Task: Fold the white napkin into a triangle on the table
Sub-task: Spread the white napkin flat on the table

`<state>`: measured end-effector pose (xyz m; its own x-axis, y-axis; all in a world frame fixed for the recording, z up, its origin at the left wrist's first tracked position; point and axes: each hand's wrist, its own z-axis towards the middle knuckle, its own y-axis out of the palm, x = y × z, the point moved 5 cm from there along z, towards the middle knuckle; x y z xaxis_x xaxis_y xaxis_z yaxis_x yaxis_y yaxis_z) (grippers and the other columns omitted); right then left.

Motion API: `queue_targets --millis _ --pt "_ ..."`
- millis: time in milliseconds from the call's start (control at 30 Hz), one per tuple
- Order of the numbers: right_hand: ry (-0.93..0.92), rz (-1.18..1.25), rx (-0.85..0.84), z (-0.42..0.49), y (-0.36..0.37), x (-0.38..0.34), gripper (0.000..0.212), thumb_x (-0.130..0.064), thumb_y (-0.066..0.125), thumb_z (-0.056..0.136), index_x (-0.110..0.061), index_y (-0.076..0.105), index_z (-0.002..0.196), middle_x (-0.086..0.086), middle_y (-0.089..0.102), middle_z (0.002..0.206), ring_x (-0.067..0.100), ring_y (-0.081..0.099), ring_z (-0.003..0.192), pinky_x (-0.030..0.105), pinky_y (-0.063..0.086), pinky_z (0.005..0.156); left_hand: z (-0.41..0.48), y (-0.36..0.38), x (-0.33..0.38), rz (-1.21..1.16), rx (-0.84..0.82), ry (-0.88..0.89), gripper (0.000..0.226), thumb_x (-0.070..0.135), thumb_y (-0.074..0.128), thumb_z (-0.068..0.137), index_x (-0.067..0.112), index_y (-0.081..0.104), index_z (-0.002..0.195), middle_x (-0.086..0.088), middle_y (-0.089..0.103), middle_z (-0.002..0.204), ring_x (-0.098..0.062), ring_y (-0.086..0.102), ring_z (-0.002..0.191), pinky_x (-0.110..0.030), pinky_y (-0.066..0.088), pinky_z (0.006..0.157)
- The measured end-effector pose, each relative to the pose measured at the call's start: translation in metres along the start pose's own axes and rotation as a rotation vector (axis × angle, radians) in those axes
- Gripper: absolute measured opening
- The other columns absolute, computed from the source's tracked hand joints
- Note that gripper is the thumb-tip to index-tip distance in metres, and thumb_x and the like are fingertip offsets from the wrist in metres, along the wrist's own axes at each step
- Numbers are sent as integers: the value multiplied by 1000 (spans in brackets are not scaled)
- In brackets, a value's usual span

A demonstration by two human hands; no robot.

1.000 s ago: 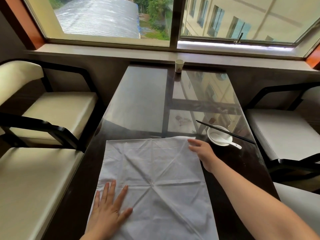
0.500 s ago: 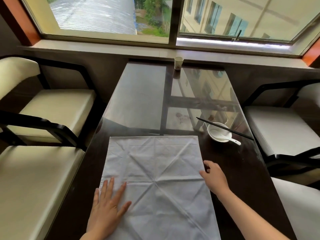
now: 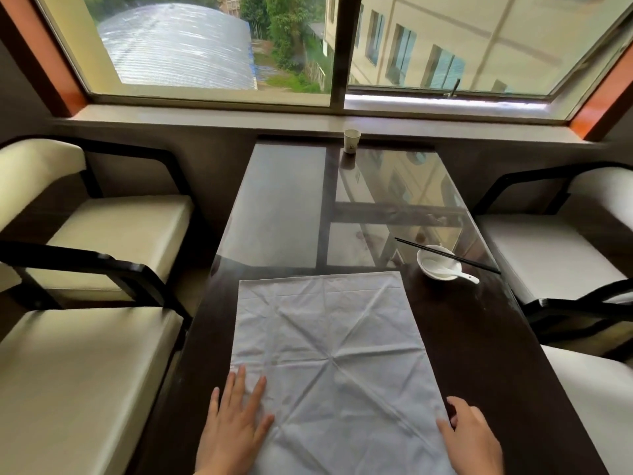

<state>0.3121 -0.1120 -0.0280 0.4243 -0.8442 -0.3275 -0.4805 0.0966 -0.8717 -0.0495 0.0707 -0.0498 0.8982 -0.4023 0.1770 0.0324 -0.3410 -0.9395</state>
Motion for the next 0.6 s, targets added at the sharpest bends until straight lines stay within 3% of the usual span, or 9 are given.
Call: queue_targets --millis 100,167,233,300,433,500,600 --pt "39 -17 14 -10 2 2 30 -27 61 95 -27 56 125 -3 61 100 22 61 98 33 46 82 0 -1 -3 18 -19 25 80 68 3 91 27 52 139 -18 48 147 -13 -23 148 -35 -1 111" --pt "29 -33 12 -15 2 1 19 -24 61 95 -25 57 113 -3 63 97 23 61 95 34 47 81 7 2 -6 4 26 43 86 77 -5 82 32 17 151 -16 11 163 -10 -36 142 -32 -18 110" --pt "16 -29 7 -18 1 0 11 -22 61 94 -24 54 103 -3 62 93 23 60 90 34 46 79 14 11 -12 35 -22 27 85 81 -1 78 36 -14 149 -7 -21 163 -14 -37 141 -30 -33 103" --pt "5 -42 -1 -19 -1 -1 9 -22 59 93 -25 52 97 -6 59 90 20 59 87 33 45 76 22 11 -13 50 -36 -10 81 76 13 85 38 -8 153 -4 -18 165 -17 -29 146 -33 -34 106" --pt "-28 -41 19 -17 -4 -7 19 -17 65 86 -28 53 95 -8 58 84 15 60 84 31 47 71 48 -19 4 39 134 -20 77 68 15 86 31 34 151 -7 21 162 -23 4 152 -43 -8 123" --pt "-48 16 32 -15 -6 -11 24 -13 70 80 -27 57 94 -5 58 79 16 60 80 32 49 68 76 -34 16 35 191 8 69 62 22 94 28 28 153 -9 17 164 -24 1 152 -45 -3 124" --pt "-77 34 52 -11 -10 -13 32 -5 76 74 -20 62 100 0 59 80 23 61 80 31 45 67 122 -42 35 28 139 43 68 62 21 97 32 5 156 -7 -8 166 -24 -17 150 -45 -9 122"
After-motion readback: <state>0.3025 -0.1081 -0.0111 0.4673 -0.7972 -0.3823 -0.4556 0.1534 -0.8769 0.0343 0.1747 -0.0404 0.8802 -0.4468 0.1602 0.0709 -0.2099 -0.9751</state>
